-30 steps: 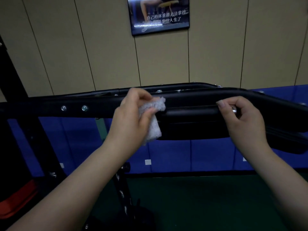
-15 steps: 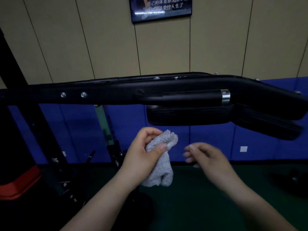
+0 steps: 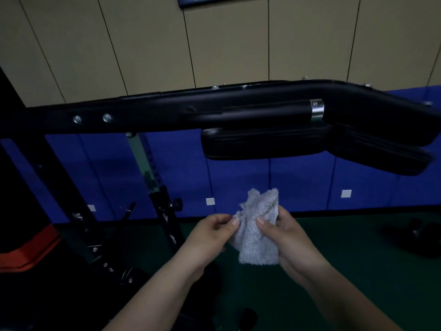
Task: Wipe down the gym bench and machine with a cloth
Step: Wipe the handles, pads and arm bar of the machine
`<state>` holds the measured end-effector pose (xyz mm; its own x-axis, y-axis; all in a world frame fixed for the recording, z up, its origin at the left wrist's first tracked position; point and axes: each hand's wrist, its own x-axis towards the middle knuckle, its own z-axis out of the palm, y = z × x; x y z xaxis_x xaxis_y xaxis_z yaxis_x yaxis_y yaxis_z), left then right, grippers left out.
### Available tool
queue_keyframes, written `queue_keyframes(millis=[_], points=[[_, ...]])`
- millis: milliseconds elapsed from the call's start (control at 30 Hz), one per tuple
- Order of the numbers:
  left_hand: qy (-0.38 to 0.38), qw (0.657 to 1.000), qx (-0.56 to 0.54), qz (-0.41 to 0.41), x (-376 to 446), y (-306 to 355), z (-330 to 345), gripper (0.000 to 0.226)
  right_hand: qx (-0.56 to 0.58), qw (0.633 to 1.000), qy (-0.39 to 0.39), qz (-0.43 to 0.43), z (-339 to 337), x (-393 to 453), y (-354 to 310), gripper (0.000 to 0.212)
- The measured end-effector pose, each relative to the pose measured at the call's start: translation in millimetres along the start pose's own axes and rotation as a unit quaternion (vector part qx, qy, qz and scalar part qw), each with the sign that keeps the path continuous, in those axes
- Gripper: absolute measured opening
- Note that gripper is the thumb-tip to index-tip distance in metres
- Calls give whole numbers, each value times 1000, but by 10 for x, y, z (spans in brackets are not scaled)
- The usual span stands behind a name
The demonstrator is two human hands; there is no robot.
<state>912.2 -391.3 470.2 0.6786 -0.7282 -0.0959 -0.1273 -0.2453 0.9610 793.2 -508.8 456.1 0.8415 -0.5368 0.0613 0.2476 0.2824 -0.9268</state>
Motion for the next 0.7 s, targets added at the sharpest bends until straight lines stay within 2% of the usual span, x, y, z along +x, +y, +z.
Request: queue_keyframes(millis=[67,167,200,300,400,500,600,700], points=[[-31,999,-6,-29,6,-40,11,28,25,1000,1,4,-20,13,67,33],[7,1000,-7,-15,36,-73,20,8,39,999,6,19,-78,39,179,33],[34,999,23,8,55,-73,-5,1,25,999,13,24,-107,49,219,33],[109,968,192,117,152,-50,-131,13,-68,992,89,52,-208,91,336,44],[121,926,299,195,212,43,-219,7,-112,983,132,65,-281,133,418,61],[117,911,326,224,257,125,-264,13,-166,978,125,34,-286,164,421,62],[111,893,341,271,303,180,-311,8,-189,976,102,-19,-264,177,345,62],[70,889,343,295,355,194,-334,7,-223,972,46,-66,-266,191,241,60]])
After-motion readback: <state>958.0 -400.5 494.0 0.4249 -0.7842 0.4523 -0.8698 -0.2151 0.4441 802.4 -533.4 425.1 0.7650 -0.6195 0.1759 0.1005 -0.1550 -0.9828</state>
